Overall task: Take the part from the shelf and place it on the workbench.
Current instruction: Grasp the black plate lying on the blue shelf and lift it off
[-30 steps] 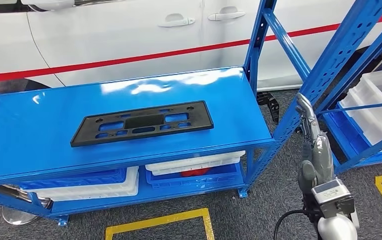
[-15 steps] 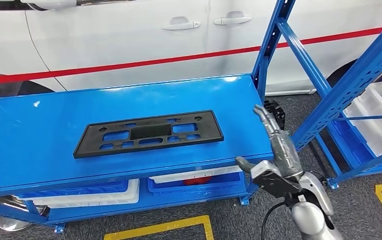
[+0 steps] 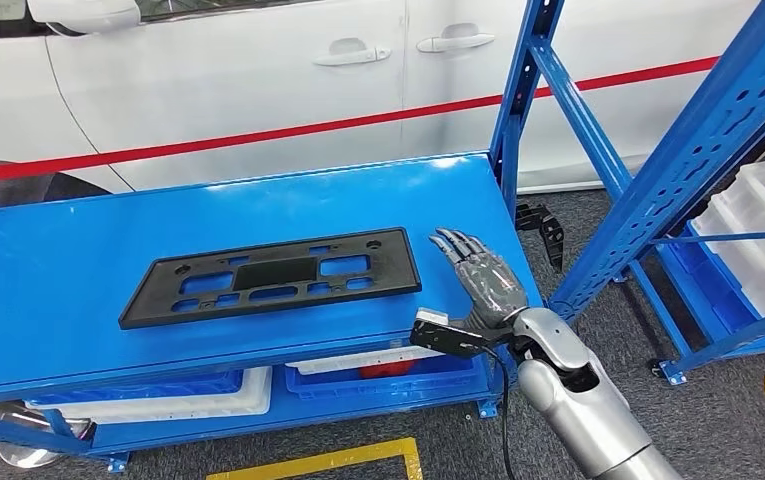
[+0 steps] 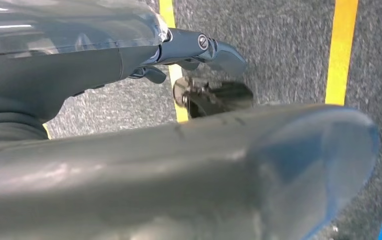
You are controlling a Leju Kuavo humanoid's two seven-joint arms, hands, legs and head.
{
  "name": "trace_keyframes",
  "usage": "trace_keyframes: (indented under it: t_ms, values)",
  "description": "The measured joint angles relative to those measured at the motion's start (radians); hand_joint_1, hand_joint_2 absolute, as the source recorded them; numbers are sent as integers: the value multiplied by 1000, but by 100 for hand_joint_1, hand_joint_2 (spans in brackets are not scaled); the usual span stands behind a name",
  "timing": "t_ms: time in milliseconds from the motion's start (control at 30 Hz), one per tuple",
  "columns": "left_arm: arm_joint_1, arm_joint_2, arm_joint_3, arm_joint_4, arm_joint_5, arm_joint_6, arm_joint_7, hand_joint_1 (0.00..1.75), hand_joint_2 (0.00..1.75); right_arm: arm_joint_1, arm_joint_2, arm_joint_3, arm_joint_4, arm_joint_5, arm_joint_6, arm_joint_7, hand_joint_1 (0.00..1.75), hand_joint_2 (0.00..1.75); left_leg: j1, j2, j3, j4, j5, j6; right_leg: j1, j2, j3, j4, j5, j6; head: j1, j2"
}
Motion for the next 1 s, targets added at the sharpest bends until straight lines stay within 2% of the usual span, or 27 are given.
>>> trace_keyframes:
  t_ms: [33,67,100,167,200,333,367,433,467,500,533,567,600,667,700,767,833,867,900,967,1000]
  values:
    - [1,0,0,0,-1,-1,-1,0,0,-7,0,14,11,6,-1,-1,0,175,0,0,-4,-3,18,2,2,0,2,0,-1,-2,0,0]
    - [2,1,1,0,-3,-2,-2,0,0,-15,0,30,21,15,-5,-2,0,175,-1,0,9,-41,52,6,4,1,5,0,-3,-3,0,0]
    - [3,1,2,0,-4,-3,-3,0,0,-27,1,49,31,28,-12,-2,0,175,-2,0,34,-106,93,12,5,3,8,0,-5,-3,0,0]
    - [1,4,8,0,-5,-4,-5,0,0,-55,6,87,50,56,-31,0,0,175,-7,1,83,-221,140,24,9,6,11,0,-7,1,0,0]
    - [0,4,11,0,-5,-5,-7,0,0,-68,9,106,60,68,-41,3,0,175,-10,1,96,-252,146,27,9,6,10,0,-7,5,1,0]
    - [2,5,18,0,-8,-6,-13,0,0,-105,20,155,89,91,-65,16,0,175,-7,0,108,-280,150,40,8,4,8,4,-13,26,1,0]
    - [3,4,18,0,-10,-6,-14,0,0,-117,22,165,98,94,-68,19,0,175,-5,1,111,-287,153,45,8,3,-3,31,-31,31,2,0]
    - [3,4,19,0,-14,-8,-15,0,0,-137,27,183,118,99,-70,26,0,175,-3,2,114,-292,156,52,6,2,-55,140,-88,38,3,0]
    - [2,5,19,0,-16,-8,-15,0,0,-144,29,193,130,101,-70,30,0,175,-3,2,114,-291,156,54,4,2,-88,204,-114,41,3,0]
    - [2,5,19,0,-18,-9,-16,0,0,-150,32,202,144,104,-70,36,0,175,-3,1,114,-291,156,54,3,2,-110,246,-124,43,4,0]
    - [3,5,19,0,-19,-10,-17,0,0,-158,38,211,161,108,-69,43,0,175,-3,1,115,-289,155,53,2,2,-116,253,-113,44,4,0]
    - [3,5,20,0,-21,-11,-18,0,0,-172,44,220,180,113,-67,50,0,175,-3,0,115,-287,154,51,0,1,-102,220,-84,44,4,0]
    - [3,5,20,0,-23,-13,-19,0,0,-188,52,228,201,116,-65,56,0,175,-3,0,116,-284,152,48,-1,1,-73,157,-45,43,4,0]
    - [2,5,20,0,-26,-16,-22,0,0,-222,67,240,239,119,-60,63,0,175,-7,0,113,-275,146,39,0,1,-17,39,1,36,3,0]
    - [1,5,21,0,-26,-17,-24,0,0,-236,75,245,259,119,-57,65,0,175,-8,0,111,-272,144,34,2,2,-4,11,6,31,3,0]
    - [0,5,23,0,-26,-19,-28,0,0,-261,93,257,303,121,-52,70,0,175,-8,0,109,-273,144,24,6,4,-3,1,5,19,2,0]
    - [0,5,25,0,-26,-20,-30,0,0,-287,112,267,354,123,-50,74,0,175,-6,1,106,-265,134,12,4,3,-2,-4,9,6,3,0]
    - [0,6,26,0,-26,-21,-31,0,0,-302,122,271,379,124,-49,75,0,175,-6,1,97,-241,117,7,2,3,-1,-7,11,0,2,0]
    - [0,6,27,0,-26,-22,-30,0,0,-316,133,276,405,124,-49,75,0,175,-4,1,76,-193,89,2,1,2,-1,-9,12,-5,2,0]
    - [0,5,29,0,-26,-23,-29,0,0,-339,153,285,458,127,-49,75,0,175,-2,1,14,-57,26,-4,3,1,-1,-8,12,-9,2,0]
    - [1,5,31,0,-26,-23,-28,0,0,-347,161,289,483,128,-50,76,0,175,-1,1,-12,-3,9,-6,4,1,-1,-8,11,-9,2,0]
